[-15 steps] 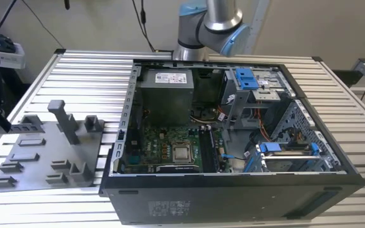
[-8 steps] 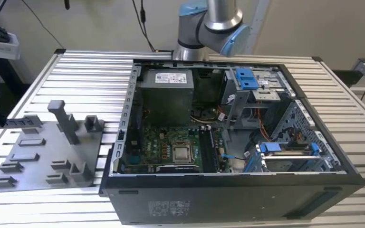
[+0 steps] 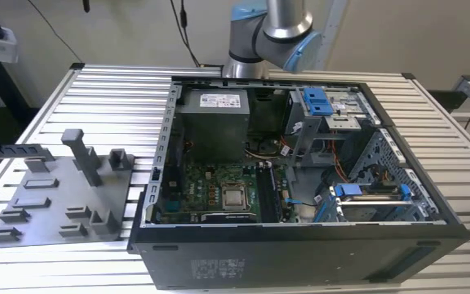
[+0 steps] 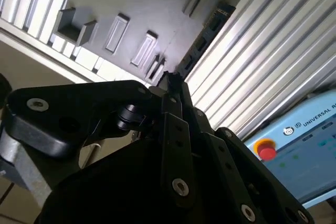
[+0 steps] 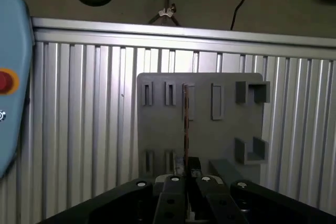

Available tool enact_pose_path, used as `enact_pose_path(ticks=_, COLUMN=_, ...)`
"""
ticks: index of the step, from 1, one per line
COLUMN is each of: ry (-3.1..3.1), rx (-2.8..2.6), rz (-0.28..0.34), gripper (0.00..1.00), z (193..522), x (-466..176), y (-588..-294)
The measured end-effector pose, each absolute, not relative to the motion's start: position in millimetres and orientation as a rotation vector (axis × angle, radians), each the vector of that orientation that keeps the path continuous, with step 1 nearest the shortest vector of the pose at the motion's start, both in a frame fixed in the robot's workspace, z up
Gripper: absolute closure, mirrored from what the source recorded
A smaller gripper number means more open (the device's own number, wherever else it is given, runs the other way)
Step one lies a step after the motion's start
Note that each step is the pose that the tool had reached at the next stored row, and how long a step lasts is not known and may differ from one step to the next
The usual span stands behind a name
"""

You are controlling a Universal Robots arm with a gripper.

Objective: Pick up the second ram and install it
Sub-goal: 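Pick up the second ram and move it above second insertion slot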

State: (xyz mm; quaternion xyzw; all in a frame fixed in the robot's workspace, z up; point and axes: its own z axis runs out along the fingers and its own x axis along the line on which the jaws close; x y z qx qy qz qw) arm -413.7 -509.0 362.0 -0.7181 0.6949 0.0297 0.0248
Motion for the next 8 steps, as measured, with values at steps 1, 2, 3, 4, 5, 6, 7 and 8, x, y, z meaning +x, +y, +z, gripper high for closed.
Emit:
enact_pose_path(ticks=1, ry=2.149, rx=-2.221, rz=0.092, gripper=0.86, z=364.4, x=-413.8, y=-509.0)
enact_pose_path(ticks=2, ry=2.149, rx=-2.221, rz=0.092, gripper=0.86, z=366.7, x=-413.8, y=-509.0)
enact_pose_path(ticks=3, ry=2.149, rx=-2.221, rz=0.092, gripper=0.86, z=369.1, x=-413.8, y=-509.0)
enact_pose_path(ticks=4, ry=2.149, rx=-2.221, rz=0.092, gripper=0.86, z=371.4, x=-413.8, y=-508.9)
enact_pose_path(ticks=5, ry=2.149, rx=-2.221, rz=0.092, gripper=0.86, z=373.9, x=-413.7, y=-509.0)
enact_pose_path(ticks=6, ry=2.149, rx=-2.221, rz=0.092, gripper=0.86, z=376.0, x=-413.8, y=-508.9)
enact_pose_path(ticks=7, ry=2.149, rx=-2.221, rz=0.092, gripper=0.86, z=378.0, x=-413.8, y=-509.0)
enact_pose_path(ticks=8, ry=2.149, rx=-2.221, rz=0.092, gripper=0.86, z=380.0, x=-413.8, y=-509.0)
